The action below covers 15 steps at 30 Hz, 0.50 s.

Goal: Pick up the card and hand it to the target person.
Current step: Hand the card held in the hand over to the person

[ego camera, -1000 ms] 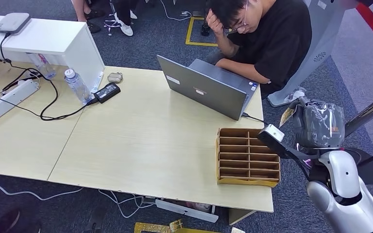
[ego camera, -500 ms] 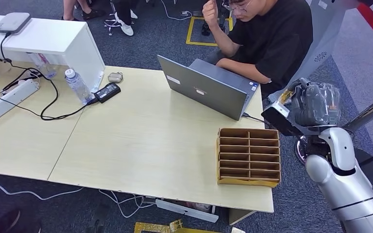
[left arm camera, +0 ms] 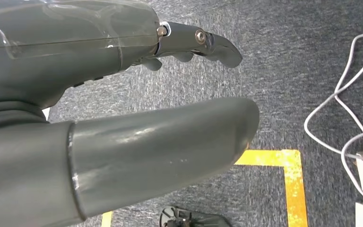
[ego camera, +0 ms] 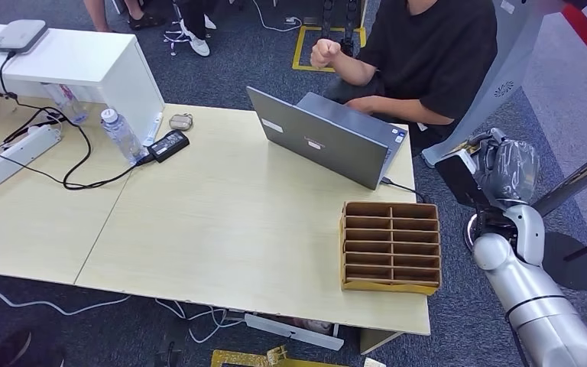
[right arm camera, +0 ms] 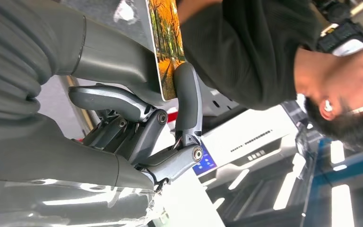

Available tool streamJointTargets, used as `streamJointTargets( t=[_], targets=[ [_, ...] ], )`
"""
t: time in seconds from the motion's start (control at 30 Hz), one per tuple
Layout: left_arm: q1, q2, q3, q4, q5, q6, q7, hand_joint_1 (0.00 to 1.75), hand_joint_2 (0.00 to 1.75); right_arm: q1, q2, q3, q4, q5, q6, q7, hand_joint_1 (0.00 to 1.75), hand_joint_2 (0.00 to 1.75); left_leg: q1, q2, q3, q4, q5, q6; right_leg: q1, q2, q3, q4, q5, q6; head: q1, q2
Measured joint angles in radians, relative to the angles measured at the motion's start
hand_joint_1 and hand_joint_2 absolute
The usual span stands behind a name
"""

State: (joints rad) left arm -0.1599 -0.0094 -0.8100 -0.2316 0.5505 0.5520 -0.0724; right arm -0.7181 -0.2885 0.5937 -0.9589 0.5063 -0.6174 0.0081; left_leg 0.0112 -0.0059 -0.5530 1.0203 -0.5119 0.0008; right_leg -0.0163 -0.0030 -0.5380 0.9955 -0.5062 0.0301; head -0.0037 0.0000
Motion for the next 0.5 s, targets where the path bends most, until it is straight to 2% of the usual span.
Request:
streamJointTargets(
  t=[0.5],
  targets=[
    [0.001,-0.009,-0.017,0.000,0.000,0.014,-0.019,0.00,0.00,-0.021,0.049,-0.015,0.137,-0.022,-0.015,-0.028,1.75,1.75,0.000,0.000,0.000,0.000,0.000,0.000,0.000,0.000,0.000,0.000,0.000,0.000,0.000,0.000]
  ],
)
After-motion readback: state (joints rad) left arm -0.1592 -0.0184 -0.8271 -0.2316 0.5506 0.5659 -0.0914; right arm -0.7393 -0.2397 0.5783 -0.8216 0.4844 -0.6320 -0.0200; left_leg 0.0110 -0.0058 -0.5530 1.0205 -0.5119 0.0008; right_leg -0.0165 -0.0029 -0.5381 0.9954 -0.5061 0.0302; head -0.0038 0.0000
